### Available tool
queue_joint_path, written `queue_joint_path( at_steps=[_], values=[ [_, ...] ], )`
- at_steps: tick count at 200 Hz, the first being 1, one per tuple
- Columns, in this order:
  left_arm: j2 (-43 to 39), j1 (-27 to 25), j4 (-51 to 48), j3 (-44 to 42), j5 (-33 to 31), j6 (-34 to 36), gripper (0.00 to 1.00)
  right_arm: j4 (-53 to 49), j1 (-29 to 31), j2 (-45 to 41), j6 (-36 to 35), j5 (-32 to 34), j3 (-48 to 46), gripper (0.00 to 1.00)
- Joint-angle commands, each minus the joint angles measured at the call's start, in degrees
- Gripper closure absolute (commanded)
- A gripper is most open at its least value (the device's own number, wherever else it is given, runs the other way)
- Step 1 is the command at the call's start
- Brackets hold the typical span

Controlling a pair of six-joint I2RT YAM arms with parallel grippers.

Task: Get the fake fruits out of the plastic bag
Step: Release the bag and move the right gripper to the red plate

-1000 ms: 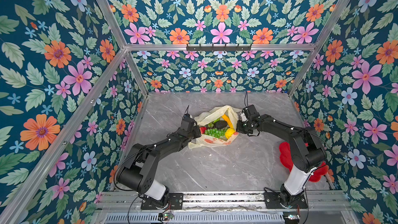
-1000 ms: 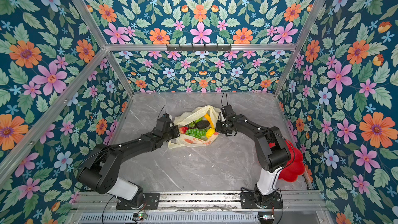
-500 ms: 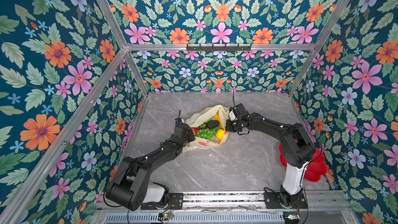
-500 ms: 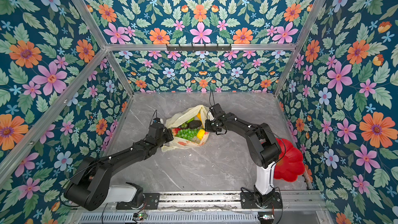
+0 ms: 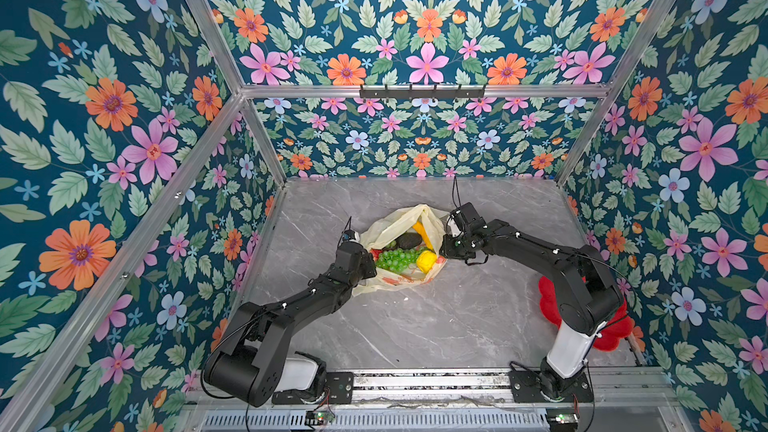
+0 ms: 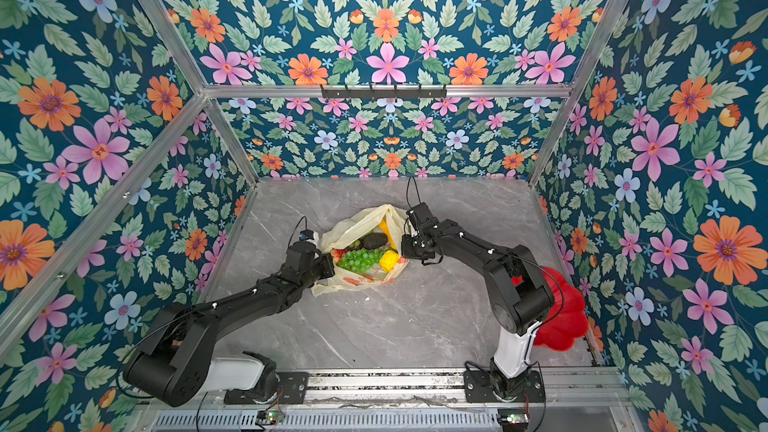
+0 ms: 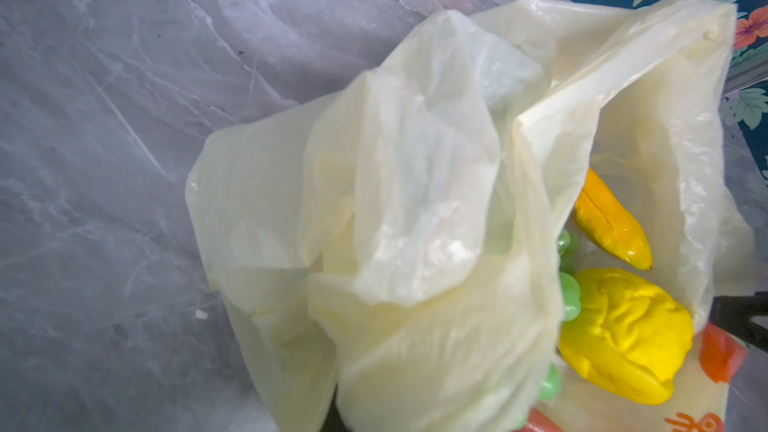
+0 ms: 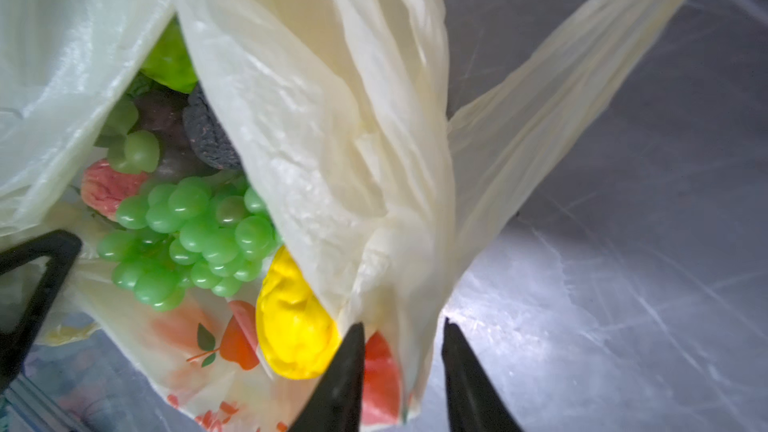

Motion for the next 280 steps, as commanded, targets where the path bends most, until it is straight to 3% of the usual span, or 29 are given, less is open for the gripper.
queue_joint_path(
  at_steps=[1,28,82,125,132,181,237,280],
  values=[
    [-0.2,0.0,2.2,0.5,1.0,2.8,1.00,-6.8,0.1,-3.0,2.4,4.7,1.1,0.47],
    [-1.2,0.0,2.7,0.0,1.6,4.8,1.00,-14.5,-0.5,-10.0,1.5,12.4,0.3,0.30],
    [-1.4,0.0,8.0,-2.6,3.0,6.0,1.00,-23.3,-11.5,-22.7,4.3,19.8,-7.3,0.16],
    [-1.5,0.0,10.4,-3.9,4.1,5.4,1.00,-22.9,-24.2,-28.0,8.9,16.1,-15.9,0.11],
    [-1.5,0.0,10.8,-4.2,4.1,5.4,1.00,-22.4,-25.8,-28.8,9.1,16.2,-17.3,0.01],
    [-0.9,0.0,12.0,-4.8,4.5,4.9,1.00,-16.1,-37.3,-30.6,8.6,8.5,-25.5,0.01],
    [-0.4,0.0,12.8,-5.0,4.1,4.9,1.00,-11.4,-37.7,-24.7,7.4,5.3,-28.9,0.01],
    [-0.3,0.0,13.5,-5.3,3.5,5.0,1.00,-10.7,-32.7,-23.3,7.7,4.0,-29.7,0.01]
  ],
)
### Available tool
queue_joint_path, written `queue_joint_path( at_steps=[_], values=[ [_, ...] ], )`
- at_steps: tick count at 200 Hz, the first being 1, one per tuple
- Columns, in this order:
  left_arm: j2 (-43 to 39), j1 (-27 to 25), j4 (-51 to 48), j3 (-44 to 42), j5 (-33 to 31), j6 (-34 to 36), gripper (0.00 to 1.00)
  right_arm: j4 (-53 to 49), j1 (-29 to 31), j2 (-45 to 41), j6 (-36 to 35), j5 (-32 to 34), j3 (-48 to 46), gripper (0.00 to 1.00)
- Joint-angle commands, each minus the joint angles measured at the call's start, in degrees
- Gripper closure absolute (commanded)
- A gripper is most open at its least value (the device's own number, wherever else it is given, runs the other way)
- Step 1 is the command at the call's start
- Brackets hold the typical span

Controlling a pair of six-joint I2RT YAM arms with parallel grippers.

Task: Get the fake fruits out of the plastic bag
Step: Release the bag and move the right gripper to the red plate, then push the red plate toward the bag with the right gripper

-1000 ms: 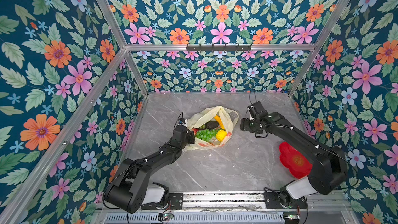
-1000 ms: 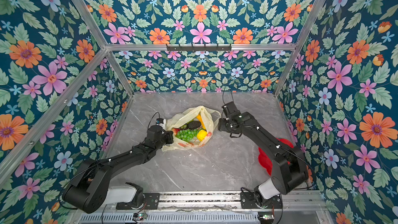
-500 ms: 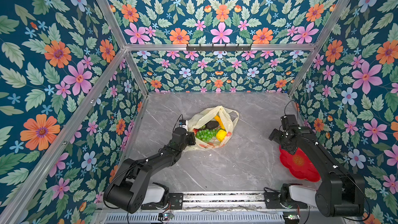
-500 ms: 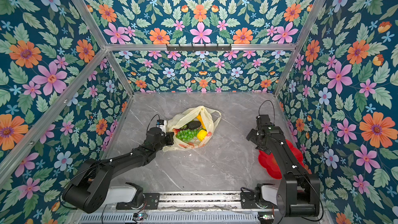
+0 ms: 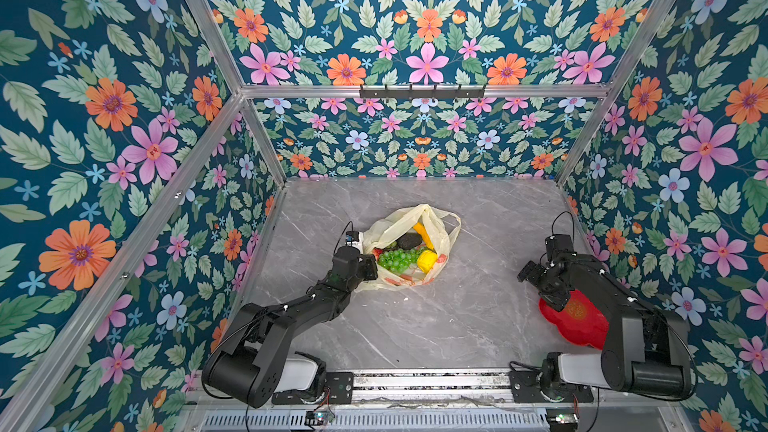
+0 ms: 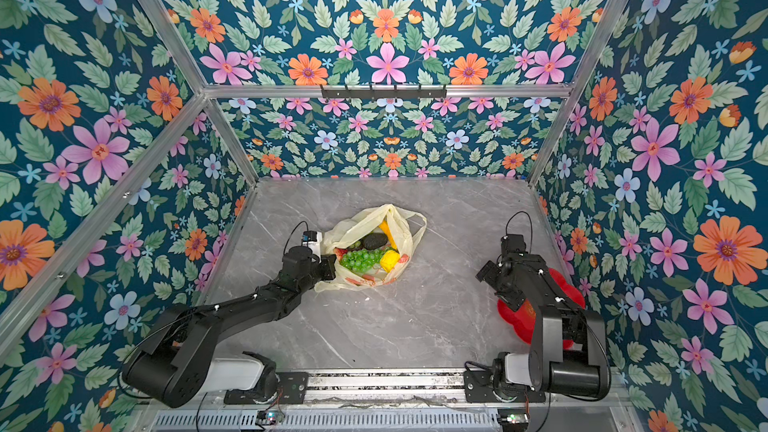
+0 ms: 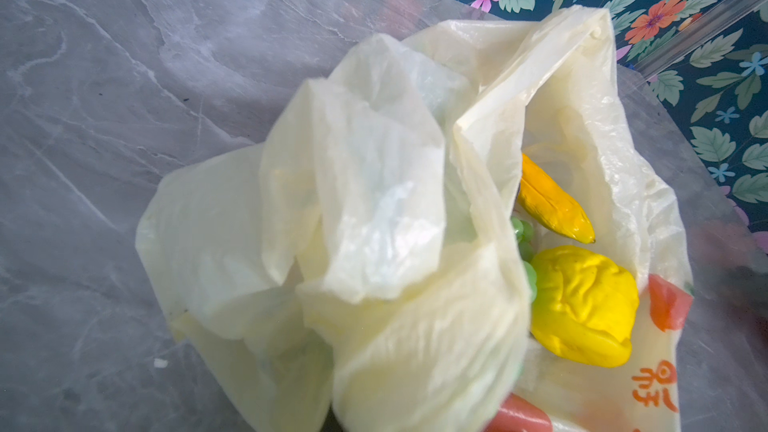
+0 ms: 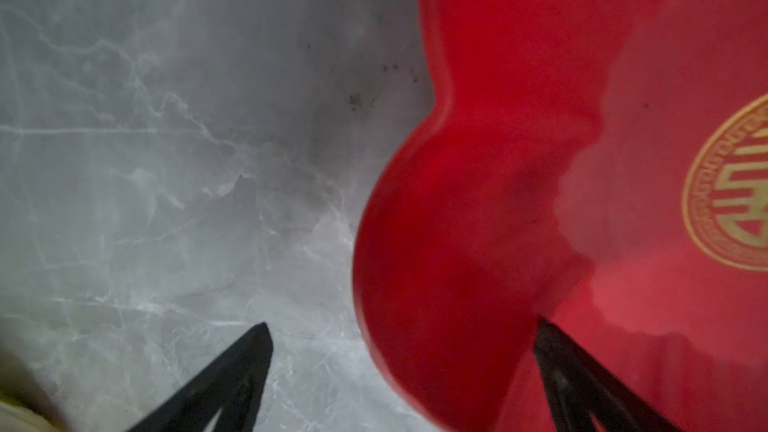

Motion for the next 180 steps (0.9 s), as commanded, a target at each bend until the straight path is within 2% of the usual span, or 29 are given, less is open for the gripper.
queue_joint_path(
  at_steps=[1,89,156,180],
  values=[
    [0.0,0.0,1.8,-0.2,-0.4,0.0,1.00,0.3,2.9,0.5,0.1,-1.5,0.3,0.01],
    [0.0,0.0,2.2,-0.5,-1.8,-0.1,1.00,-2.1,19.7,1.4,6.7,-6.8,4.2,0.01],
    [-0.1,0.0,2.3,-0.8,-2.4,0.0,1.00,-2.3,36.3,11.7,10.6,-6.8,14.6,0.01],
    [-0.2,0.0,2.2,-0.8,-2.7,0.1,1.00,-4.7,40.4,15.0,10.2,-5.3,19.9,0.01]
  ],
)
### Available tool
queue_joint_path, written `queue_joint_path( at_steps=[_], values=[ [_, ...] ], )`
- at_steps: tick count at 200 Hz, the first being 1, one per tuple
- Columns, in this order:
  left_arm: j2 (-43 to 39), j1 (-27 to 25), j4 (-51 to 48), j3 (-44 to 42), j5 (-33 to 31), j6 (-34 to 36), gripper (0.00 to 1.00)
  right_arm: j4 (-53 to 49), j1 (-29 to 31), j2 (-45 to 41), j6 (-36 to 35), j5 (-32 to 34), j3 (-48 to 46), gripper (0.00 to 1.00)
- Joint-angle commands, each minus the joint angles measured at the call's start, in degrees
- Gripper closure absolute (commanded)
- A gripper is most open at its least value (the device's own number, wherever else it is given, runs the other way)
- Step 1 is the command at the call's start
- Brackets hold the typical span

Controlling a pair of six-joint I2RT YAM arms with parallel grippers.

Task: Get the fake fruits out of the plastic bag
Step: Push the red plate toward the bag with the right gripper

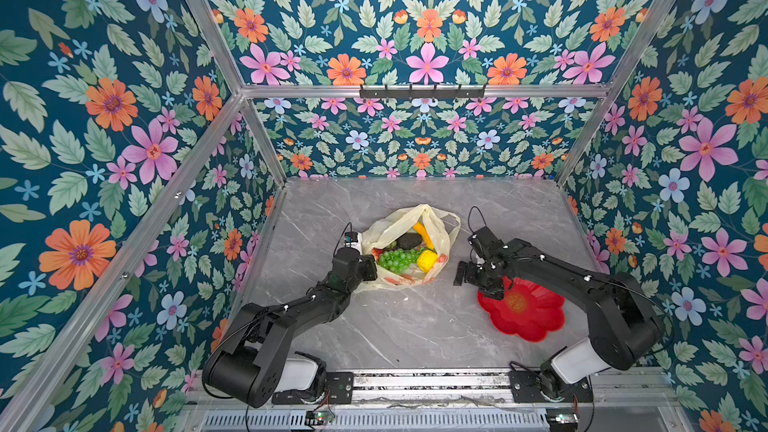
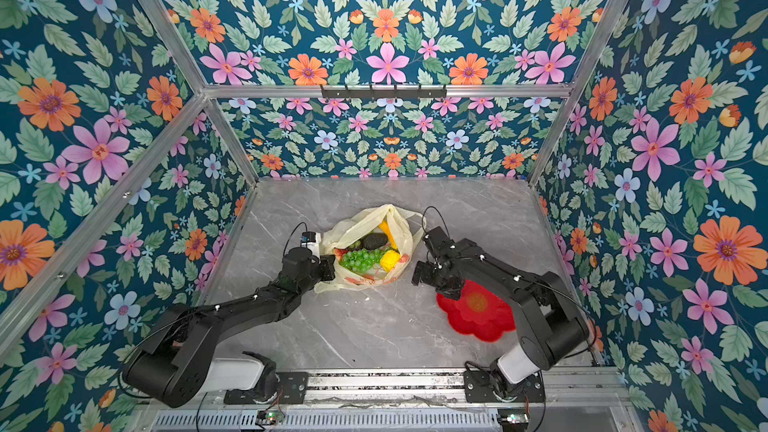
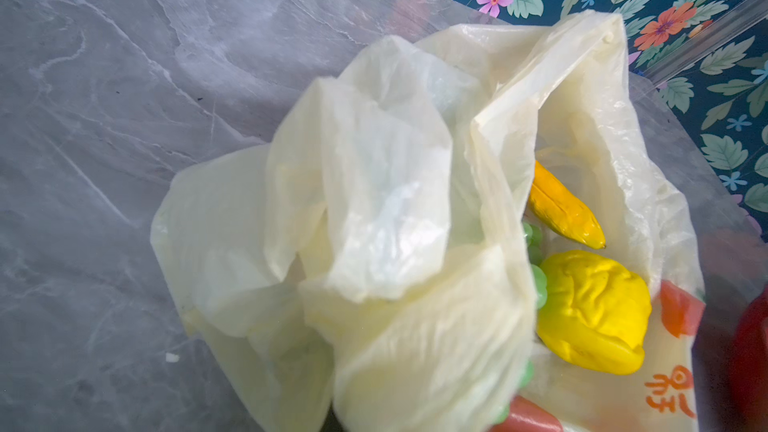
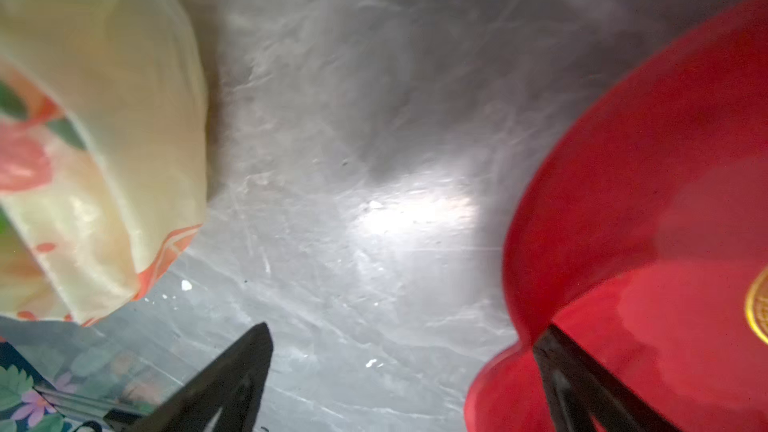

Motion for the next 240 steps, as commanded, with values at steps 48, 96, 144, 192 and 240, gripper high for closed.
queue_joint_path(
  at_steps=[48,96,144,192,240],
  values=[
    [-0.2,0.0,1.3,-0.1,-1.1,0.5,1.00,-9.4,3.3,0.1,-2.6,7.2,7.9,0.01],
    [-0.1,0.0,1.4,0.2,-0.8,0.4,1.00,-13.9,-6.3,-2.4,-12.7,14.7,11.9,0.01],
    [-0.9,0.0,1.3,-0.2,-1.2,0.8,1.00,-9.8,-28.3,2.1,-19.1,9.3,14.5,0.01],
    [-0.9,0.0,1.3,-0.2,-1.1,0.9,1.00,-7.7,-33.5,11.4,-19.3,6.5,16.7,0.01],
    [-1.1,0.0,1.4,-0.3,-1.2,1.0,1.00,-4.6,-33.2,12.3,-18.9,1.8,11.4,0.01]
  ],
)
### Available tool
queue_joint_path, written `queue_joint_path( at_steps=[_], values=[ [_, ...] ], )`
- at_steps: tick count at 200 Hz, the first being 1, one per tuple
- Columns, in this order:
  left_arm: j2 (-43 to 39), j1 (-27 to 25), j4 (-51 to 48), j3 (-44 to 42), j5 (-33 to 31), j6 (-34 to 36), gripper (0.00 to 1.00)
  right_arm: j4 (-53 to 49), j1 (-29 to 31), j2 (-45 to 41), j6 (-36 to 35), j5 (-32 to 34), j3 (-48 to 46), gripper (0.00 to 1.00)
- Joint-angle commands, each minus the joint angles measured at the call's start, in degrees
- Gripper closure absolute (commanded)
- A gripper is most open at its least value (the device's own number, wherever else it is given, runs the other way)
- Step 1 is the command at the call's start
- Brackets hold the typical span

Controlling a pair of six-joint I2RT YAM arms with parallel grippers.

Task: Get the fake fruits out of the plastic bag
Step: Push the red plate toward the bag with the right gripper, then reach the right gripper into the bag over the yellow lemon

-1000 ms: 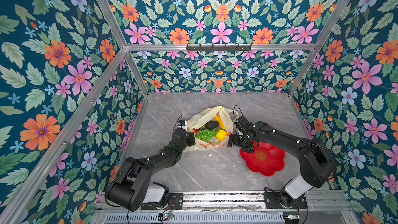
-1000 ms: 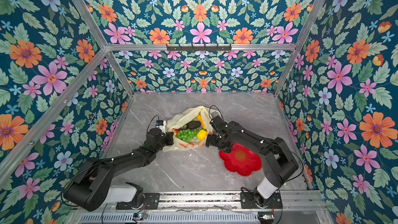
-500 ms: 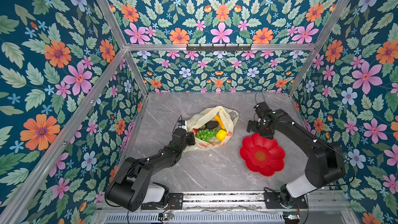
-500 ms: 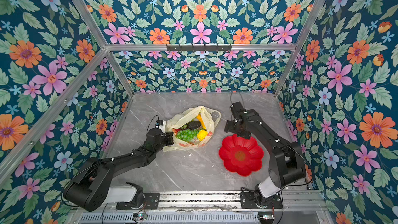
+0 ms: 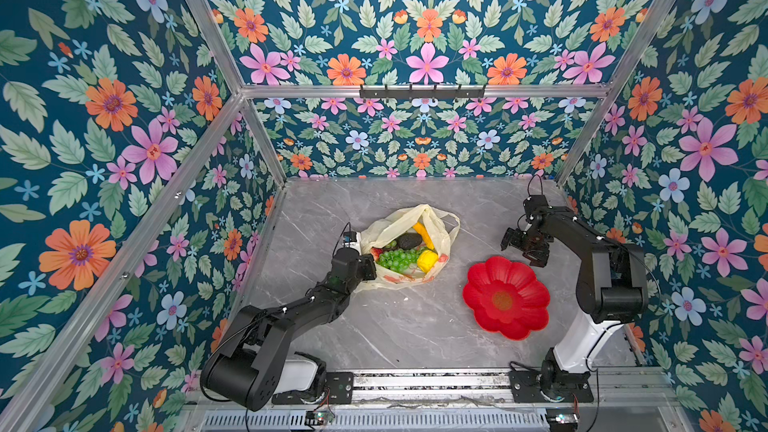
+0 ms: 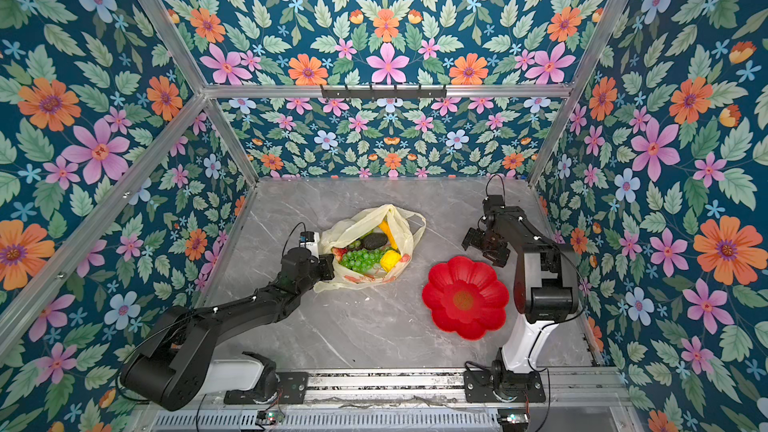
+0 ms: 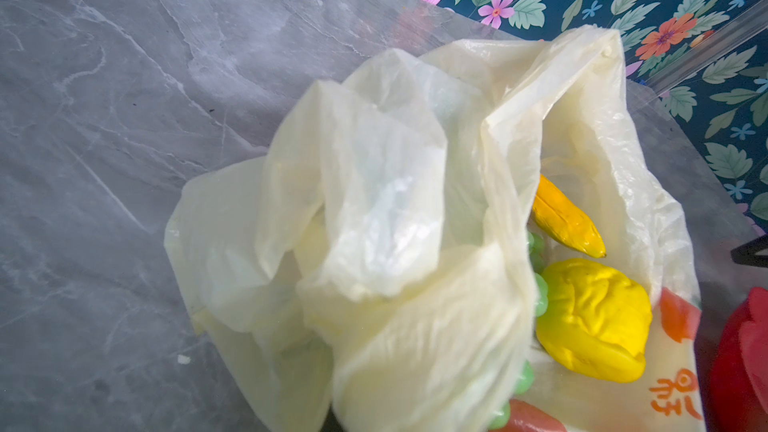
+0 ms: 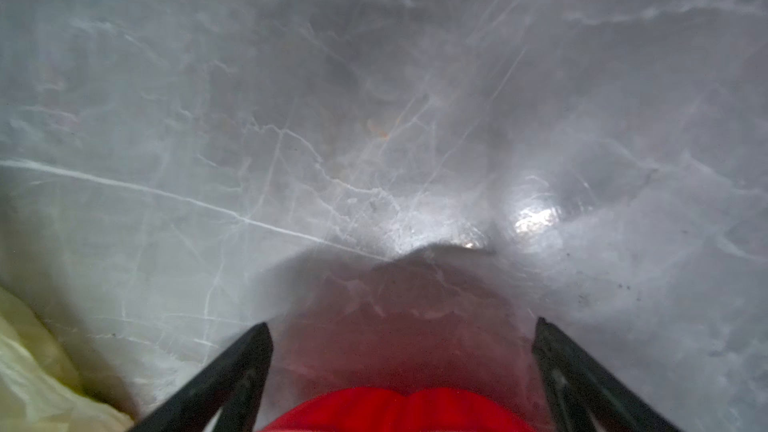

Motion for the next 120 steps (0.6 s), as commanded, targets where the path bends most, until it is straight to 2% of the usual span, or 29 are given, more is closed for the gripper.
queue_joint_path(
  at_steps=[1,24,66,92,112,120],
  values=[
    [-0.1,0.1,1.3,0.0,-0.2,1.0,1.00,1.4,0.3,-0.9,-0.7,-4.2,-2.5,0.01],
    [-0.1,0.1,1.4,-0.1,-0.2,1.0,1.00,0.8,2.5,-2.1,-1.5,-4.5,-4.7,0.01],
    [0.4,0.1,1.8,-0.1,0.2,0.9,1.00,-1.7,8.1,-3.9,-0.7,-0.9,-6.2,0.01],
    [0.6,0.1,2.1,-0.1,0.5,0.9,1.00,-2.0,9.9,-6.8,0.1,-2.9,-5.3,0.01],
    [0.5,0.1,2.1,-0.2,0.6,0.8,1.00,-5.5,12.4,-8.2,2.1,1.4,-2.5,0.01],
    [0.4,0.1,2.2,-0.2,0.7,0.8,1.00,-6.5,13.9,-11.3,3.0,3.0,-1.3,0.01]
  ],
)
